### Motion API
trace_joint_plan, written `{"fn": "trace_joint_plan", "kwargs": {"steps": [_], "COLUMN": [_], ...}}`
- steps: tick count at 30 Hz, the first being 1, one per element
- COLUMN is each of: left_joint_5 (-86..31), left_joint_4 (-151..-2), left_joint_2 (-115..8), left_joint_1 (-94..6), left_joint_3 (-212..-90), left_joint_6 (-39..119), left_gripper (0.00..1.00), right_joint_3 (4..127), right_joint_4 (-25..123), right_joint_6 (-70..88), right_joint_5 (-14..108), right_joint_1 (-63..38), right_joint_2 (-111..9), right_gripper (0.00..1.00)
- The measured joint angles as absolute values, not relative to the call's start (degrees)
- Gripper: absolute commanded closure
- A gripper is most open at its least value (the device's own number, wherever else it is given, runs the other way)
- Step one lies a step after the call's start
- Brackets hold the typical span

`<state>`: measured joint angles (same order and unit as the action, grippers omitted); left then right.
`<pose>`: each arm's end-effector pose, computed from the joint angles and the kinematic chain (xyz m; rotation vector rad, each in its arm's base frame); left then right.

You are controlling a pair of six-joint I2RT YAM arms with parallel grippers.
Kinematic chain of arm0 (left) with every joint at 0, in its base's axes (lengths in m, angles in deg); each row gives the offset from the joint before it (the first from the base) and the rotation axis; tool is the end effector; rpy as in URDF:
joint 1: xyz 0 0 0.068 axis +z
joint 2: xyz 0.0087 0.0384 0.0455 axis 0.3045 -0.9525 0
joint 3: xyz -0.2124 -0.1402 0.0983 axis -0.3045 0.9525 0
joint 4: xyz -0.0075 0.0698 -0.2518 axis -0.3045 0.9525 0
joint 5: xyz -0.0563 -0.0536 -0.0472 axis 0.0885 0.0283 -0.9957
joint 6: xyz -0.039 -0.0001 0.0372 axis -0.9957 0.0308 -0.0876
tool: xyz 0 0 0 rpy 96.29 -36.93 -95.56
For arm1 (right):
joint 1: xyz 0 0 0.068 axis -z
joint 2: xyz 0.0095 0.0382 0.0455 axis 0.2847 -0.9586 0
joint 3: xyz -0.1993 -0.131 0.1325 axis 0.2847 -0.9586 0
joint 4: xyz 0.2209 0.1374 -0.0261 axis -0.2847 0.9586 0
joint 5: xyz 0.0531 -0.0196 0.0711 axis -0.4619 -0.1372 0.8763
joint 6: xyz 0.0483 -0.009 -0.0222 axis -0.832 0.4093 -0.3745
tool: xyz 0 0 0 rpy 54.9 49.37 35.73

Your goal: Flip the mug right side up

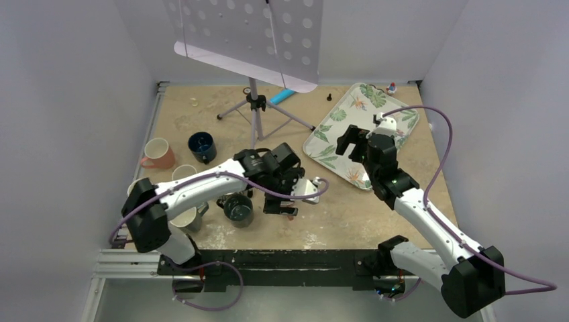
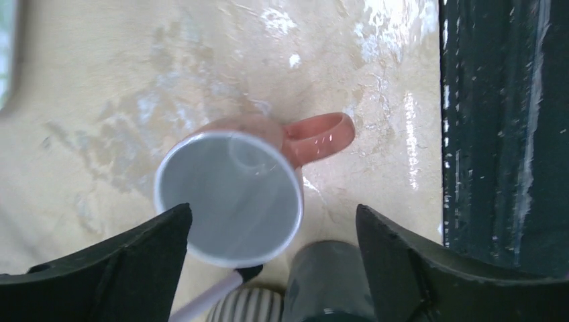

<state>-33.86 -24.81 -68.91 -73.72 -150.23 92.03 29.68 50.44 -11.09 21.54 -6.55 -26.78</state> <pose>0.1683 -0.2655 0.2525 2.1203 1.7903 -0.4173 0.2156 0.0803 0.2866 0.2724 1.8744 0.3103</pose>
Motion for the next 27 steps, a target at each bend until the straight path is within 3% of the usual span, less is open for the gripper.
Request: {"fn": "trace_joint_plan", "kwargs": {"steps": [4,7,11,22,27], "left_joint_5": [-35.1,-34.9,-29.7,-20.1,-18.5], "left_joint_4": [-25.4,-27.4,-30.9,-39.3,-44.9], "left_joint_2": [-58.9,-49.4,-38.8,-25.5,-23.8], "left_joint_1": [-69.0,-60.0,-49.7,-22.2,-18.2], "left_joint_3": [-150.5,-150.3,-146.6,-125.5,-122.2], "left_joint_6": [89.3,86.4,82.4,69.9,61.8], "left_gripper": [0.0,0.0,0.0,0.0,0.0], "right_joint_3": [29.7,22.4,21.4,21.8,21.8], "right_joint_4": [50.4,47.2,44.3,44.9,46.2], "right_joint_6": [-11.1,-9.6,-9.8,-11.4,-11.5], "right_joint_5": [21.5,22.9,20.8,15.7,13.8], "right_joint_1": [-6.5,-2.0,0.4,0.1,0.1], "right_joint_2": [-26.8,-20.4,-21.0,-25.4,-23.1], "right_gripper": [0.01,0.01,0.01,0.02,0.02]}}
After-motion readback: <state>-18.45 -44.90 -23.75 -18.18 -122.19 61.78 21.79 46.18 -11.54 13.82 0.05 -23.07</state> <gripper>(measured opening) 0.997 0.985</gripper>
